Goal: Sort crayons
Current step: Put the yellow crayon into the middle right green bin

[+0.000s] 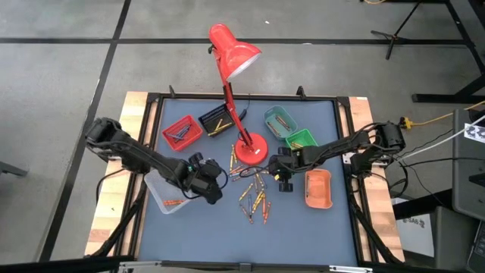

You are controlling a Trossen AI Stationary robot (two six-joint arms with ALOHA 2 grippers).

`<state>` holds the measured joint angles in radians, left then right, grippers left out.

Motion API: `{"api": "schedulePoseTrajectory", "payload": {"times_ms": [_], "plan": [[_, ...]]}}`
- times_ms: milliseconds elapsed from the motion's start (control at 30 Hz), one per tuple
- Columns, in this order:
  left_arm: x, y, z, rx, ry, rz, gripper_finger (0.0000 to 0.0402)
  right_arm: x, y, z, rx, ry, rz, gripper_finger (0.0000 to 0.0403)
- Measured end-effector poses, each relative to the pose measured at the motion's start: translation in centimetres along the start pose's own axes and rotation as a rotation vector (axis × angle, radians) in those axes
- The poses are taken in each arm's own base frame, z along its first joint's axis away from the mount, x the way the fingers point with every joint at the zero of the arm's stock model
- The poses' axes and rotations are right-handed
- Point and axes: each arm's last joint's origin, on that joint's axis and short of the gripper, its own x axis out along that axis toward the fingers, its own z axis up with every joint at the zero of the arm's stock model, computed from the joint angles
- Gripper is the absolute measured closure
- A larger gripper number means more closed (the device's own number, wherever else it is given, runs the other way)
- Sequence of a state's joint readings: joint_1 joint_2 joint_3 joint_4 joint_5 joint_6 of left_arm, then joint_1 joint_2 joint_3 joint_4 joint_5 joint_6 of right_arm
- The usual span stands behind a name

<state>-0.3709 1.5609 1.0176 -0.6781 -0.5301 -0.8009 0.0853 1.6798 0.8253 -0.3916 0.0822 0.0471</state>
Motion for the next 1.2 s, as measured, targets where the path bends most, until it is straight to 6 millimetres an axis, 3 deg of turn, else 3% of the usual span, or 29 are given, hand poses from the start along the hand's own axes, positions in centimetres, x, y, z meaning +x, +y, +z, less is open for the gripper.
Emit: {"api": "schedulePoseTrajectory", "payload": {"times_ms": [233, 467, 900, 1200], "plan": [[2.2, -0.2, 0.1, -0.014, 0.024, 0.037, 0.0344, 0.0, 0.0, -0.1, 0.001, 0.005, 0.027, 0.0384], [3.9, -0.3, 0.8, -0.071, 0.051, -0.01, 0.0344, -1.3, 0.0, -0.2, 0.003, -0.014, 0.049, 0.039], [4.6, 0.8, 1.6, -0.115, 0.056, 0.008, 0.0344, -7.2, -0.6, -0.9, 0.032, -0.126, 0.042, 0.0384], [5.3, 1.8, 2.5, -0.162, 0.067, 0.008, 0.0344, -11.2, -1.8, -3.1, 0.126, -0.145, -0.25, 0.0384]]}}
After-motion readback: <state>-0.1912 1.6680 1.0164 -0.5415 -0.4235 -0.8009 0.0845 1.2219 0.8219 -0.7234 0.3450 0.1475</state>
